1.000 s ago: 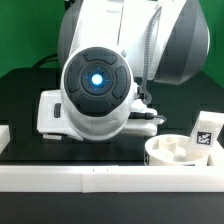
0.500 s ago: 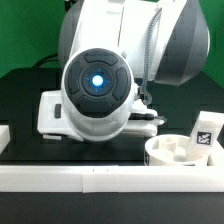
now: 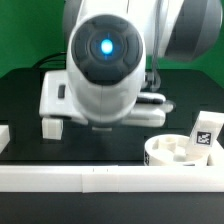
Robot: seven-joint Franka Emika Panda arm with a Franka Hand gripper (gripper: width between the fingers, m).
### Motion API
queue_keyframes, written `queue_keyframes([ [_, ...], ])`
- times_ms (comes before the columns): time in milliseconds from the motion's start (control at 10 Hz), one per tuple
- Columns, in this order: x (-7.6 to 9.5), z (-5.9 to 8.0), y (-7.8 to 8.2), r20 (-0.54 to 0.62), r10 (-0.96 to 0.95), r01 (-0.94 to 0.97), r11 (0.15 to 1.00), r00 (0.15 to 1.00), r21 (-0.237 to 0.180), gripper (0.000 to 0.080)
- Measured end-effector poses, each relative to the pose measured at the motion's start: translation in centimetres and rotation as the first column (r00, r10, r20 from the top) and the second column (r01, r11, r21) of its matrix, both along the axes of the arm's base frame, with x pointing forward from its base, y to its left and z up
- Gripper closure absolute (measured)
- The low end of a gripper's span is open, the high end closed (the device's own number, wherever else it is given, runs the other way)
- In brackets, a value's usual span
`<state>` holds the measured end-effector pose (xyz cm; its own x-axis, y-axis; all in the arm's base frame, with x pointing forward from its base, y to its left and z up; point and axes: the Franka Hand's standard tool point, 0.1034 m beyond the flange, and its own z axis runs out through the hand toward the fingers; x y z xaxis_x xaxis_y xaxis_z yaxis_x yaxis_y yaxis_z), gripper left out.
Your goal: Assemble stool
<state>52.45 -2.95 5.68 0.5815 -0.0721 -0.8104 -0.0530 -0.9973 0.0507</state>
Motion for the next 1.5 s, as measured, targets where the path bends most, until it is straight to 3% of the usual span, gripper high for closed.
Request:
queue_keyframes([
  [200, 0.9, 2.8, 0.4, -0.003, -0.031, 0.031, 0.999, 1.000, -0.025, 0.0462],
  [300, 1.8, 3.3, 0.4, 0.031, -0.029, 0.030, 0.999, 0.999, -0.035, 0.0462],
  [600, 2.9, 2.3, 0.2, 0.136, -0.021, 0.026, 0.999, 0.990, -0.038, 0.0462],
  [700, 5.4, 2.1, 0.5, 0.337, 0.004, 0.011, 0.999, 0.942, -0.042, 0.0462],
  [800, 4.8, 2.9, 1.0, 0.424, -0.005, 0.023, 0.999, 0.906, -0.037, 0.0462],
  [1000, 5.5, 4.2, 2.1, 0.589, -0.014, 0.045, 0.998, 0.808, -0.039, 0.0462],
  [1200, 6.8, 5.5, 3.1, 0.756, 0.000, 0.036, 0.999, 0.654, -0.031, 0.0462],
  [1400, 6.8, 5.0, 3.0, 0.856, 0.017, 0.037, 0.998, 0.517, -0.042, 0.0462],
  [1500, 7.5, 5.2, 3.0, 0.917, 0.035, 0.036, 0.998, 0.398, -0.053, 0.0462],
])
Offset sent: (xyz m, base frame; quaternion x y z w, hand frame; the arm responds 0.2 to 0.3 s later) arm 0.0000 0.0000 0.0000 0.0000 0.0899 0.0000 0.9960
